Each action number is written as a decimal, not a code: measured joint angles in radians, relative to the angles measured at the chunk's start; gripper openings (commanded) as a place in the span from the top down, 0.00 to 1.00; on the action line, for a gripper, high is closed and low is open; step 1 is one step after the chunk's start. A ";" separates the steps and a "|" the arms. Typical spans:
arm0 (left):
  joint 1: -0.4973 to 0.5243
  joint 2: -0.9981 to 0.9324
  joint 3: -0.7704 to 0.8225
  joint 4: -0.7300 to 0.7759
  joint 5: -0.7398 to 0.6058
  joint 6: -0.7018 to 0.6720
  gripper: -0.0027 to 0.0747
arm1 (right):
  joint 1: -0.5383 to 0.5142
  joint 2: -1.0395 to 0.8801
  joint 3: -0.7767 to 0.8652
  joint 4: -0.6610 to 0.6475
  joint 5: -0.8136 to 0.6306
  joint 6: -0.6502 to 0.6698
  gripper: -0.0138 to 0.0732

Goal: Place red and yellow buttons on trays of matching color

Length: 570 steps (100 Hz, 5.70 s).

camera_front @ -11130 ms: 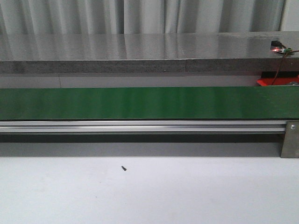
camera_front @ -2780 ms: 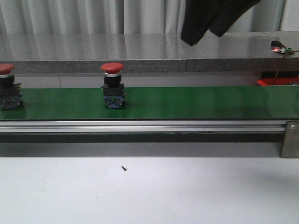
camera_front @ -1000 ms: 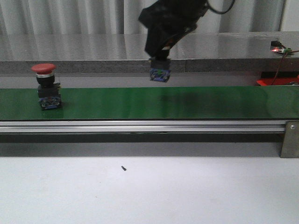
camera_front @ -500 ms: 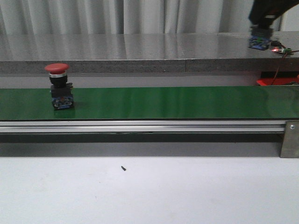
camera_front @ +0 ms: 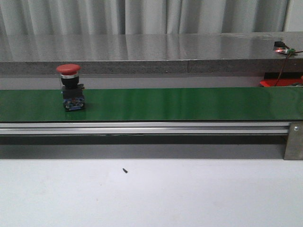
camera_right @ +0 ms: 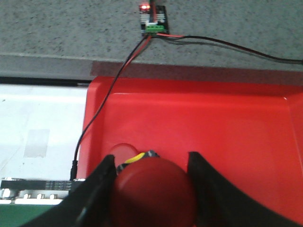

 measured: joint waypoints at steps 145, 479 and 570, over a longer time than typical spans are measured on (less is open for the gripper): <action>0.000 0.000 0.001 0.000 0.000 0.000 0.99 | -0.060 0.338 0.002 0.014 -0.201 0.064 0.17; 0.000 0.000 0.001 0.000 0.000 0.000 0.99 | 0.692 -0.035 0.342 0.221 -0.177 -0.108 0.76; 0.000 0.000 0.001 0.000 0.000 0.000 0.99 | 0.014 -0.157 0.388 0.225 -0.134 -0.108 0.76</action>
